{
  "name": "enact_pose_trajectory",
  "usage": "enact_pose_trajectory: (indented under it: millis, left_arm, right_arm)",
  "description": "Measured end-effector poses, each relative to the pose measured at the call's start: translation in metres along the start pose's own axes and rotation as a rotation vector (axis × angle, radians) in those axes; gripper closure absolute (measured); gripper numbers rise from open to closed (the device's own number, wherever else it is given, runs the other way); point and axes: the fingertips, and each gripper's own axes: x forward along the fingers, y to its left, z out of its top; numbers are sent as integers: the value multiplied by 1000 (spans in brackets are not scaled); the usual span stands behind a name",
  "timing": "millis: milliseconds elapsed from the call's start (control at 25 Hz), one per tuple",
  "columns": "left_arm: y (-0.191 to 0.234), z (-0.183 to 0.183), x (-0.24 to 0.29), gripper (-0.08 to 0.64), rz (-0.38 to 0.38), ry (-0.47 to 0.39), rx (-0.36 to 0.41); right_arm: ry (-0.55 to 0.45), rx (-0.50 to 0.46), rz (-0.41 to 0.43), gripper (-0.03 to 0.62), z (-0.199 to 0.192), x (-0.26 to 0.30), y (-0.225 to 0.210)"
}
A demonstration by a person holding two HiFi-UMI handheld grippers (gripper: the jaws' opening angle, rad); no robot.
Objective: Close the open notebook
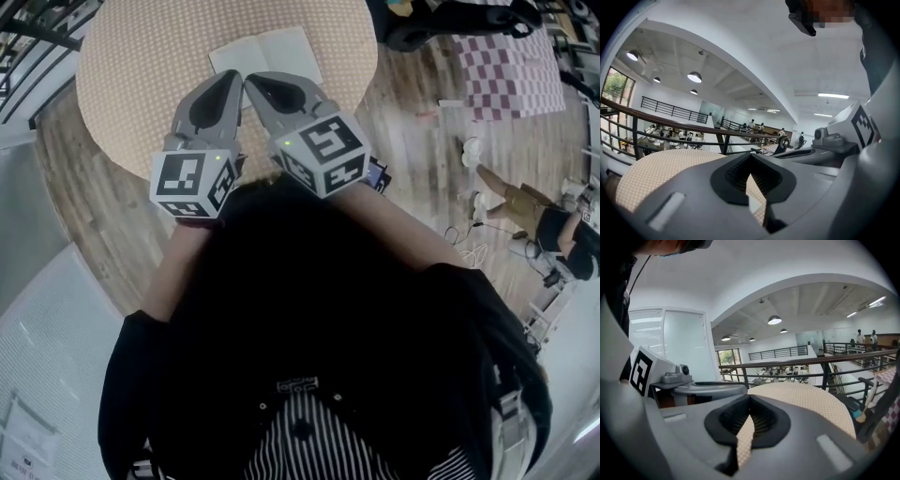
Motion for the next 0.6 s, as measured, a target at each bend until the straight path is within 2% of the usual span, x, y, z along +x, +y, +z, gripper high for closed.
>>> enact_pose_trajectory:
  millis: [600]
  left_arm:
    - [9,6,53,557,90,28,-24]
  right_arm:
    - [10,3,103,591,20,24,-55]
